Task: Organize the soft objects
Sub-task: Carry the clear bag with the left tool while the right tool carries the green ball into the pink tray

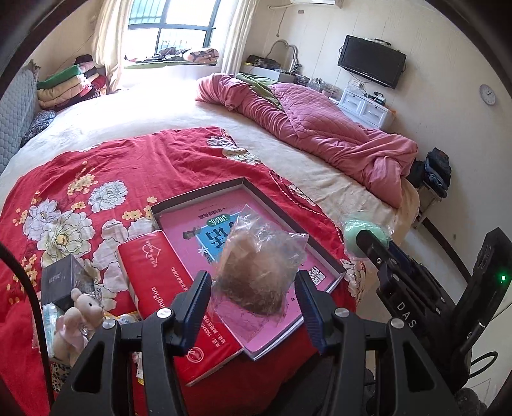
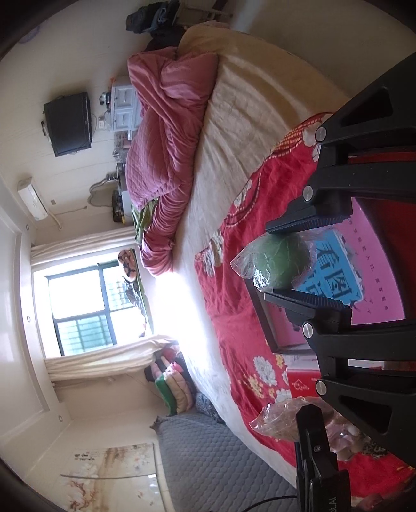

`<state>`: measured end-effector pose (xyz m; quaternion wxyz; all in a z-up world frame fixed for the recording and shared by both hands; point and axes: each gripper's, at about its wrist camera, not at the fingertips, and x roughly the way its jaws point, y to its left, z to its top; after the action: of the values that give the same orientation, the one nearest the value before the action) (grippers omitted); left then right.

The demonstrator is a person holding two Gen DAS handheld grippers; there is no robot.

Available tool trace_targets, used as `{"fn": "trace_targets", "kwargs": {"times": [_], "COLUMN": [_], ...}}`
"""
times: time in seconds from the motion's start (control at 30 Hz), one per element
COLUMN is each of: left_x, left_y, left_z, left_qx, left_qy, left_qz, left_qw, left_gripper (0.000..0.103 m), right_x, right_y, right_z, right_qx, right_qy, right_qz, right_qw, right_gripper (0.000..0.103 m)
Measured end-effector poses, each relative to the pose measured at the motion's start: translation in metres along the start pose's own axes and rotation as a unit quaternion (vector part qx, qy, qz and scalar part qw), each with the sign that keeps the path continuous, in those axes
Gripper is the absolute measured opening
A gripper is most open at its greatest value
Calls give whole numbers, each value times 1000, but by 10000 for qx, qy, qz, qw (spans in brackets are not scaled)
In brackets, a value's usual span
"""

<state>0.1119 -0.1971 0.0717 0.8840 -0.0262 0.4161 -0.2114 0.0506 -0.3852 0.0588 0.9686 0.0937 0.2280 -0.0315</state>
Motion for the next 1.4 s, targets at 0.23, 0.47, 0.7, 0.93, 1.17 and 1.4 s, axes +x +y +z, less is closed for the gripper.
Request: {"fn": "trace_targets", "kwargs": {"times": [0.23,0.47,0.7,0.93,1.17,1.4], "left_x": [35,72,103,124,131,135], "left_y": [-18,-32,-30,-28,-27,-30], "left_z": [4,2,-8,-15,-20,-26], "left_qx": [232,531,571,608,668,836], "left_qy": [387,792,1239,1639,1833,1940], "left_qz": [-12,99,153,288,297,469], "left_qw": [9990,9954,9905,9842,9803,9763], "left_gripper": [54,54,54,54,55,56], "right_x": [14,32,61,82,87,87], "right_y": [-25,-42,-42,-38,-38,-39], "right_z": [-6,-17,-28,-39,-43,-44], "right_qx": [226,371,240,81,93,207], "right_qy": [304,742,1271,1645,1696,1672], "right_qz": [-152,-247,-245,-279,-172,-29], "right_qw": [9992,9962,9913,9859,9853,9857], "right_gripper": [36,36,36,36,37,40]}}
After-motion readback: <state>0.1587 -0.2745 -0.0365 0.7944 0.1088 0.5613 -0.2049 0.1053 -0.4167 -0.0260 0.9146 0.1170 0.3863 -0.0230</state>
